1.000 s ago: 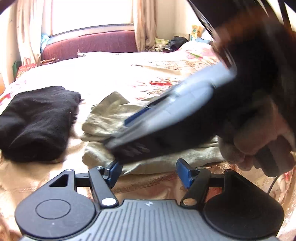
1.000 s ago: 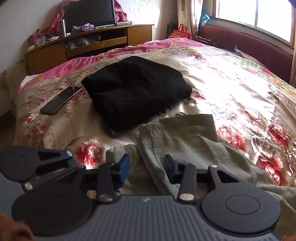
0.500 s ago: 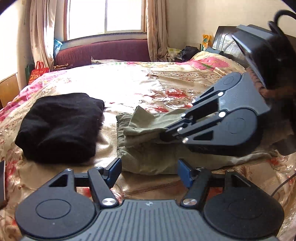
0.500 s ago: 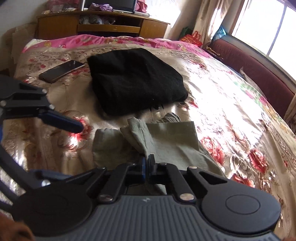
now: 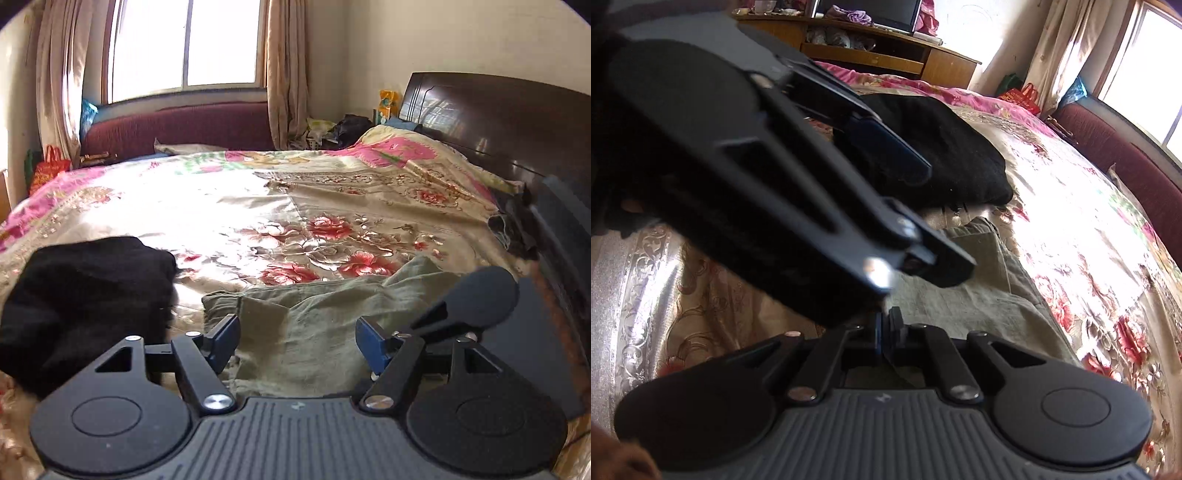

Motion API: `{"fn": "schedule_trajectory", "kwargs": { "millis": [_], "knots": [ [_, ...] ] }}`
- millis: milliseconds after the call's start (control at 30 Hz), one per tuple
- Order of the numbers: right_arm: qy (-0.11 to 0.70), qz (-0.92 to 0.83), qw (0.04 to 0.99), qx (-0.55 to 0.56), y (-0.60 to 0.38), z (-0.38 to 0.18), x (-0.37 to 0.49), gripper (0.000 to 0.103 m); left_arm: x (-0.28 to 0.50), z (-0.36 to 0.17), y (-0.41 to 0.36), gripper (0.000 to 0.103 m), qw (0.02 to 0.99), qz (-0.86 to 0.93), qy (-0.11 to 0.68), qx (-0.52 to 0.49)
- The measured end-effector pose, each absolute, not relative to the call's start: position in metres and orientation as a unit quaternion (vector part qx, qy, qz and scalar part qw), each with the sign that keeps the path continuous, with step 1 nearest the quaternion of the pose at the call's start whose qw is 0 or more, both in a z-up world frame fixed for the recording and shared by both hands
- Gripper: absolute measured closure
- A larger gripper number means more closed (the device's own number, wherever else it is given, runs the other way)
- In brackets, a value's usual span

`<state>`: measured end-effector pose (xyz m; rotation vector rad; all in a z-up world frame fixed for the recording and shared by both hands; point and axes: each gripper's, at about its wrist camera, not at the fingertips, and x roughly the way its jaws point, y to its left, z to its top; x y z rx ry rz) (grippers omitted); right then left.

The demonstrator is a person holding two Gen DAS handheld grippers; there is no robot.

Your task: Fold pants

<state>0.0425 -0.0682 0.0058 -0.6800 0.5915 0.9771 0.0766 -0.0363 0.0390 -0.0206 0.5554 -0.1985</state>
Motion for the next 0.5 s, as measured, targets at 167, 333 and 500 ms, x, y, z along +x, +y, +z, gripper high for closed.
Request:
{"fn": "schedule_trajectory", "kwargs": {
  "millis": [167, 333, 500],
  "knots": [
    [0.291, 0.413, 0.819, -0.272, -0.102, 0.014, 0.037, 0.081, 0.113, -0.008, -0.05, 0.022, 0.934, -0.023, 0.351, 0.067],
    [0.354, 0.283, 0.878, -0.154, -0.203, 0.024, 0.045, 0.071, 0.102, -0.02, -0.04, 0.018, 0.927, -0.009, 0.36, 0.104],
    [0.401, 0.1, 0.91, 0.038, -0.323, 0.013, 0.074, 0.067, 0.107, -0.016, -0.051, 0.018, 0.921, -0.007, 0.365, 0.134]
  ]
}}
